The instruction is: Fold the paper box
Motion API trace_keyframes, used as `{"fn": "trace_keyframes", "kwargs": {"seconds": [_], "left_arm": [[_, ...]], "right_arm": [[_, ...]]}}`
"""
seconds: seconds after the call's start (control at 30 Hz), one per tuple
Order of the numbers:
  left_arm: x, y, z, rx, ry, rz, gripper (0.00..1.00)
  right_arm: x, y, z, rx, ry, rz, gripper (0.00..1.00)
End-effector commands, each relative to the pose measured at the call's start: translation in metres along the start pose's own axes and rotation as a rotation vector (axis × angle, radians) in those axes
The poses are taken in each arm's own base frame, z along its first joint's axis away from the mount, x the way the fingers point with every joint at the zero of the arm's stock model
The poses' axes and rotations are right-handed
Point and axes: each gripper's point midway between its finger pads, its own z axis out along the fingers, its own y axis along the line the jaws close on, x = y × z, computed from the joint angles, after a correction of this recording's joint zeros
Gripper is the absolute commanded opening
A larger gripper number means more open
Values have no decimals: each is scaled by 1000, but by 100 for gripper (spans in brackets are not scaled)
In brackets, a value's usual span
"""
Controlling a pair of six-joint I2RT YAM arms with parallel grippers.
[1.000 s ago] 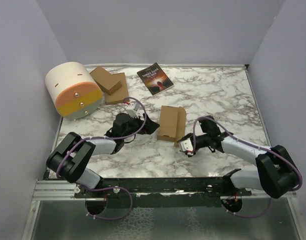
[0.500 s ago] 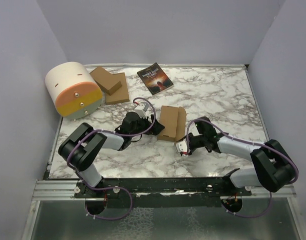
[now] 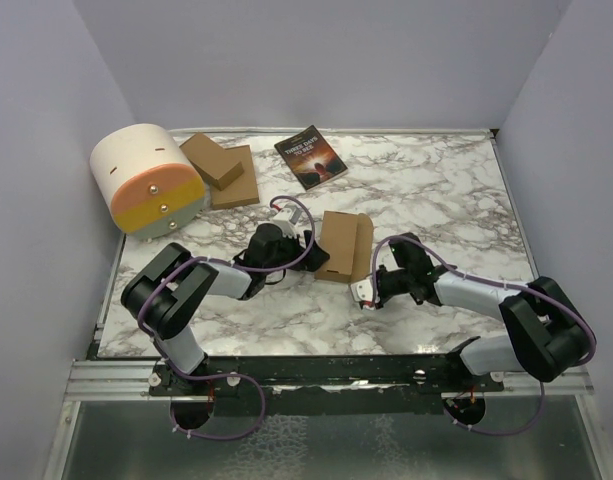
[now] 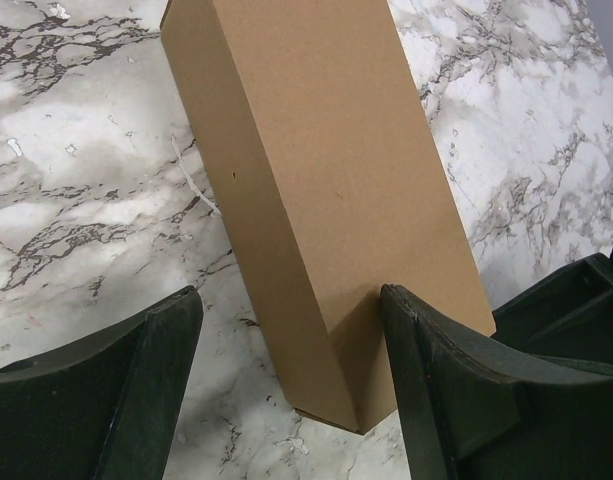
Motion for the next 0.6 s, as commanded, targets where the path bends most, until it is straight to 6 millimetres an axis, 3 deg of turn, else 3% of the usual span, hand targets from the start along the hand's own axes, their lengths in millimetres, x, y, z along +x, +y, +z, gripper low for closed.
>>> {"fn": "trace_keyframes", "kwargs": {"seconds": [0.0, 0.57], "left_arm": [[-1, 7, 3, -41, 1, 13, 74], [5, 11, 1, -57, 17, 4, 72]], "right_arm": [[1, -5, 3, 19, 9, 39, 13], [3, -16, 0, 46, 31, 107, 8]]}}
